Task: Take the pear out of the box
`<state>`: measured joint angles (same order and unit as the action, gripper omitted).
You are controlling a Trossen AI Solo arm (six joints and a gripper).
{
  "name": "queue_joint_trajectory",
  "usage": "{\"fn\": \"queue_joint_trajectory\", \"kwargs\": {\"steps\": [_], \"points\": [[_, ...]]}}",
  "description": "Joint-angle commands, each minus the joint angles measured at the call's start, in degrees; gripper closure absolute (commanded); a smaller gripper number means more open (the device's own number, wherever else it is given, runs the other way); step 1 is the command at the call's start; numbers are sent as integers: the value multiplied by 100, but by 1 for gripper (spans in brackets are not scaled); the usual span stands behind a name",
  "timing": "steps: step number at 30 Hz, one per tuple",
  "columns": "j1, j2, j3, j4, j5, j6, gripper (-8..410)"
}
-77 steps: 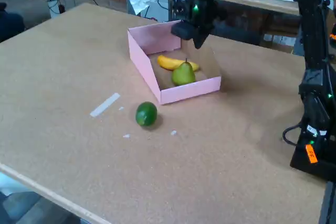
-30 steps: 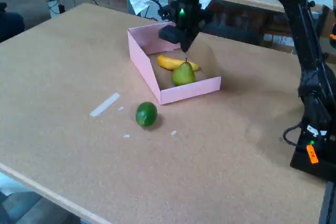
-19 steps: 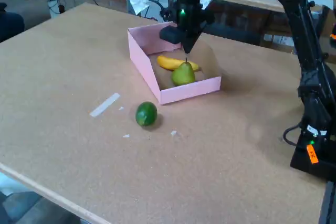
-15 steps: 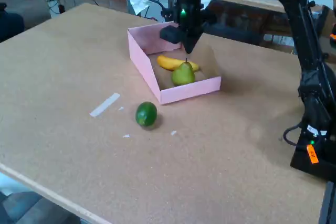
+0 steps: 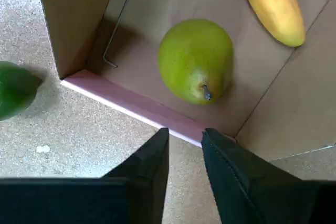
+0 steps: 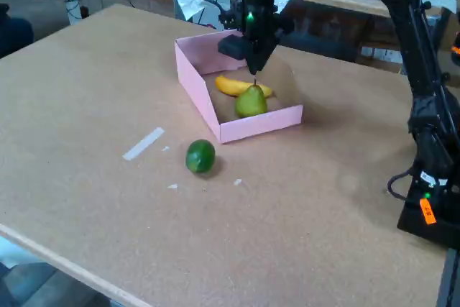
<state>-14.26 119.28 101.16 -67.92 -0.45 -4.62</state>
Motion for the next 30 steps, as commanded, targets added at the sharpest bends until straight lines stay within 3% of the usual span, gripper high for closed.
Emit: {"fn": "queue_joint_trajectory", "kwargs": {"steps": [1,16,30], "points": [[-2,-7,2,-24,-2,11,285],[-13,-4,-48,35,105,-81,234],[-13,-4,-48,212,446,-341,129]]}}
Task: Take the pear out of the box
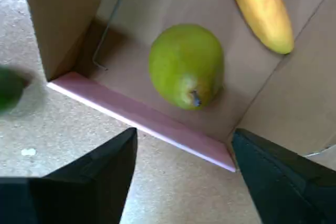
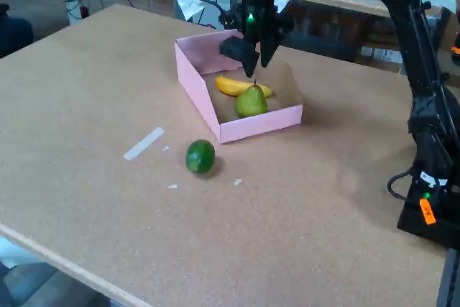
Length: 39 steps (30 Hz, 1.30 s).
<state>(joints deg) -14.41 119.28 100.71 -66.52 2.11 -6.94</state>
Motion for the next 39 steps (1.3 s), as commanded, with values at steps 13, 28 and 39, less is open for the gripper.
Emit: {"fn": "queue_joint_trajectory", "kwargs": {"steps": [13,28,39], "points": [[2,92,-2,542,-44,-229,130],[-9,490,-4,479,-175,-61,130],[-13,671,-59,507,-177,17,130]]}}
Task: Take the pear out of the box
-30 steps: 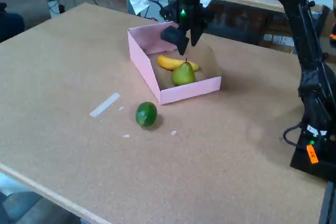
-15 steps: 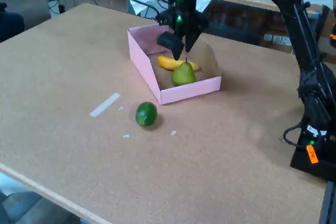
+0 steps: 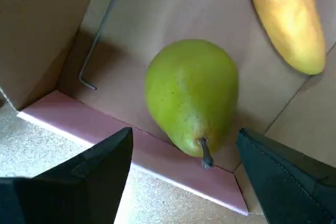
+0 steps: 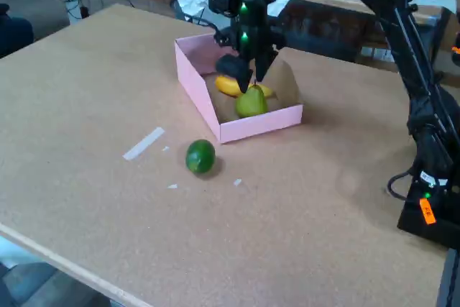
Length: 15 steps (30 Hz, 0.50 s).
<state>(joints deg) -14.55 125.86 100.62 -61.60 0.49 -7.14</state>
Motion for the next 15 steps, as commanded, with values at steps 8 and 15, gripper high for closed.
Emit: {"fn": "queue_joint_trajectory", "kwargs": {"steps": [8,15], "points": [[-13,13,-90,52,-13,90,130],[-15,13,-90,39,-13,90,130]]}}
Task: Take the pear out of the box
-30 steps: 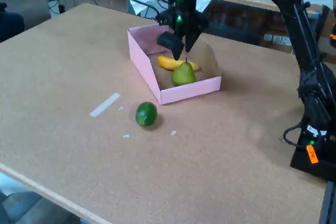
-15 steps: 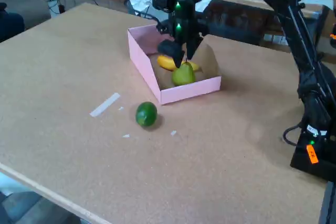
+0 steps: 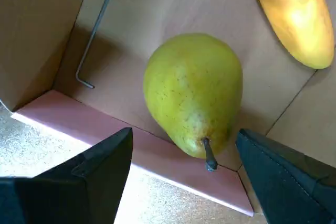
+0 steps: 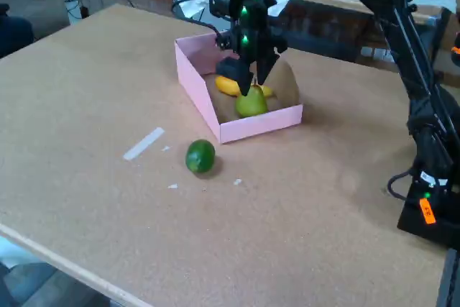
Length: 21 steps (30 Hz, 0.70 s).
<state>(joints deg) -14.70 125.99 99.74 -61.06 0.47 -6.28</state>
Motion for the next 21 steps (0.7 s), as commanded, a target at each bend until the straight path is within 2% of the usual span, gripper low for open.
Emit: {"fn": "queue_joint_trajectory", "kwargs": {"steps": [1,21], "points": [[0,0,-2,-22,-11,4,130],[-57,0,-280,114,-11,7,130]]}}
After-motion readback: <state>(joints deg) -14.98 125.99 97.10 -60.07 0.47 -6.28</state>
